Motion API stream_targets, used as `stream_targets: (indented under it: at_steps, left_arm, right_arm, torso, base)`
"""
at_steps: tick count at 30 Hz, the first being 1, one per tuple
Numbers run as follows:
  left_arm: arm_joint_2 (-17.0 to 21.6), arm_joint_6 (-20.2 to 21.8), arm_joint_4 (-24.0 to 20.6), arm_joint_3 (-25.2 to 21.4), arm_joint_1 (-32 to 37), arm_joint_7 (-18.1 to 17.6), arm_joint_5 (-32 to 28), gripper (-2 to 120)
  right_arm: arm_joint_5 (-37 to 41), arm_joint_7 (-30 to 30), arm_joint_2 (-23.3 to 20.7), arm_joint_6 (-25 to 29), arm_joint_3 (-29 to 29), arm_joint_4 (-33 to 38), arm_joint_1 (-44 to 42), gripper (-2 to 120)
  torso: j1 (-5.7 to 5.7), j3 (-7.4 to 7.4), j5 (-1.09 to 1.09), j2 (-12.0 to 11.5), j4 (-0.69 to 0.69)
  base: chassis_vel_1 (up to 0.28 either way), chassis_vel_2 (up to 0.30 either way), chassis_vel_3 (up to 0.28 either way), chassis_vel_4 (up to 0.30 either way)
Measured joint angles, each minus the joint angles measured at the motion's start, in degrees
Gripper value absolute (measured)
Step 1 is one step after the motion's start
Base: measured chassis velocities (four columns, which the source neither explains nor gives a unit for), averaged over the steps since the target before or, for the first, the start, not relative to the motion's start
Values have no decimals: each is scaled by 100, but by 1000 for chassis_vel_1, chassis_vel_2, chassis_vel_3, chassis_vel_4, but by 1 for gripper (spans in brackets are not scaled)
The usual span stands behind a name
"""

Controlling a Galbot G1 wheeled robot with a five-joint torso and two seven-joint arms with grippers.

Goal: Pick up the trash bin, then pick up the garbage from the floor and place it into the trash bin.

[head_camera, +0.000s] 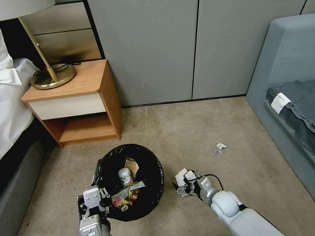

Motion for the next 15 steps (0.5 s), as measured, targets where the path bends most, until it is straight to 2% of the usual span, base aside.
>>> stream_targets:
  at_steps: [4, 15]
  left_arm:
    - [6, -3, 13, 1, -1, -3, -8, 1]
    - [12, -6, 13, 12, -4, -8, -12, 1]
  right_arm:
    - [-126, 8, 78, 122, 91, -347, 49, 100]
    - [-229, 23, 145, 253, 172, -525, -24, 96]
  torso:
    - [0, 0, 0, 0, 0]
    - [-1, -1, 0, 0, -1]
  base:
    - [0, 0, 0, 0]
    - [0, 0, 0, 0]
